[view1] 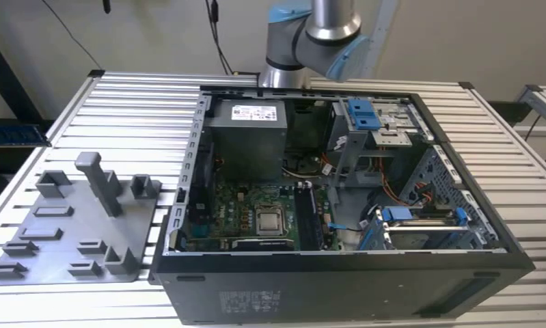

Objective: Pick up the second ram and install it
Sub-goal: 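Pick up the second ram and move it above second insertion slot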

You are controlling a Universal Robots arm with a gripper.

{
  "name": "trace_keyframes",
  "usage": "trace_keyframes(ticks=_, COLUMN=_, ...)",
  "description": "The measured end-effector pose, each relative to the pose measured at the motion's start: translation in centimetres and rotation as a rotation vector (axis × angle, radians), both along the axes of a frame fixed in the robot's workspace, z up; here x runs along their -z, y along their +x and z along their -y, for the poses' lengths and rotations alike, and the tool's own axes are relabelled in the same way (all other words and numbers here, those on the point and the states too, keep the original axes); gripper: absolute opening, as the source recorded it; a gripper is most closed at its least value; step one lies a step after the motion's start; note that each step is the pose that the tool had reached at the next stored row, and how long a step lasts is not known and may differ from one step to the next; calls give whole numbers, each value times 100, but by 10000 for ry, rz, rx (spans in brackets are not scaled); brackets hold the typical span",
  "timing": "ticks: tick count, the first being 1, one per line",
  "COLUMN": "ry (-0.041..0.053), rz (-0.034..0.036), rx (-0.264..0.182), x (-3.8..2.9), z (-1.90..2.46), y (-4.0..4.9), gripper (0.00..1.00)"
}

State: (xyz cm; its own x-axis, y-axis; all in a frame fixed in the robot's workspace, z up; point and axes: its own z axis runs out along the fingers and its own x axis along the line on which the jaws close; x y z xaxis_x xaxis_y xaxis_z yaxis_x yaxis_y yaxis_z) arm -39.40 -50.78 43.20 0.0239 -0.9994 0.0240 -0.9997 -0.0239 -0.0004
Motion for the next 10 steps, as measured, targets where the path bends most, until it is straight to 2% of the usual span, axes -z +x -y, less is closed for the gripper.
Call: trace_keyframes(ticks=10, ry=-1, rz=0, rx=0, x=0, z=0, y=223, gripper=14)
